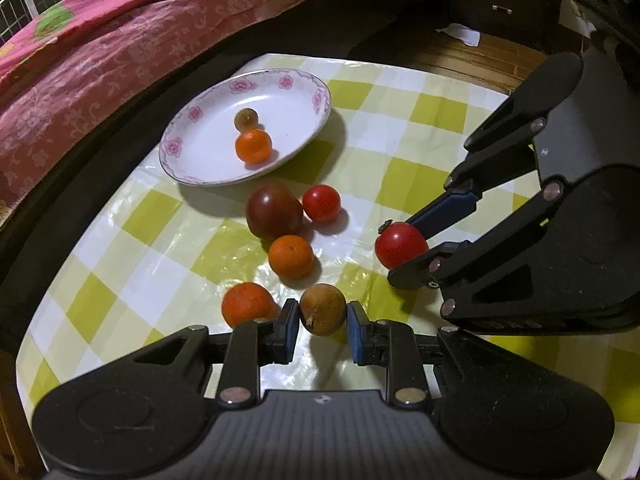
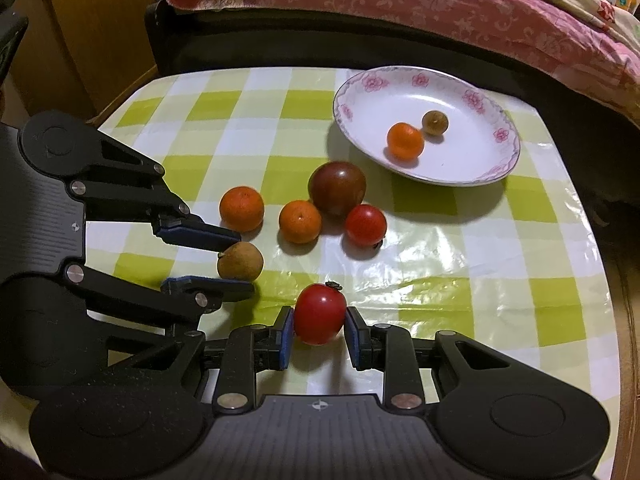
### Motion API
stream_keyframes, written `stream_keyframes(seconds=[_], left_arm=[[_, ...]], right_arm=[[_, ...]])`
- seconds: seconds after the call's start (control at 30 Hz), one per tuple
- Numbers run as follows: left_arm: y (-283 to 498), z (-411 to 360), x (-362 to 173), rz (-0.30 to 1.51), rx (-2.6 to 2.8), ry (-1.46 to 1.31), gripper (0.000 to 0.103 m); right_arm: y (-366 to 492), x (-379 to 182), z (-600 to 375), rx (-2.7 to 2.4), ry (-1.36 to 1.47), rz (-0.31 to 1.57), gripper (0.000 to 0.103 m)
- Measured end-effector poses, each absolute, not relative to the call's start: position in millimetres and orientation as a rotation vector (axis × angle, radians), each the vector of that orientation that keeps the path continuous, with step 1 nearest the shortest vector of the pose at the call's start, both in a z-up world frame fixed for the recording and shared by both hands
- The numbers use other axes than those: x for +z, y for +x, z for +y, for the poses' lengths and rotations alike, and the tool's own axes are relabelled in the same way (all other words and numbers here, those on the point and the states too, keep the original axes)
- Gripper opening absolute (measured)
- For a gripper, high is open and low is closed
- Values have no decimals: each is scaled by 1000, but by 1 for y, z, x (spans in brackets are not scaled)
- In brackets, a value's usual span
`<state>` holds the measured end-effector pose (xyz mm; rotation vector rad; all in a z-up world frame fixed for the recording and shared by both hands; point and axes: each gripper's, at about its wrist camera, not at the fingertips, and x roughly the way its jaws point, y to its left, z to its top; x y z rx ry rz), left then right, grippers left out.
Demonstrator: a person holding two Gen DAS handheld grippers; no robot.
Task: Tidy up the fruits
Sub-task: 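Carry the brown fruit and red cherry tomato toward the white plate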
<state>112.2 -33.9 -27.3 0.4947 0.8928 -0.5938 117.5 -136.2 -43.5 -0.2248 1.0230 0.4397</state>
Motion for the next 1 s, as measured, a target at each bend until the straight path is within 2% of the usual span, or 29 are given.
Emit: stream_keyframes(seconds=[0.63, 1.0], left_arm=[[166, -42, 1, 802, -492, 446, 34], [205, -53, -2, 793, -436, 404, 34]], right_arm=[[155, -10, -148, 352, -174, 905, 24], [193, -7, -161, 282, -107, 878, 25]])
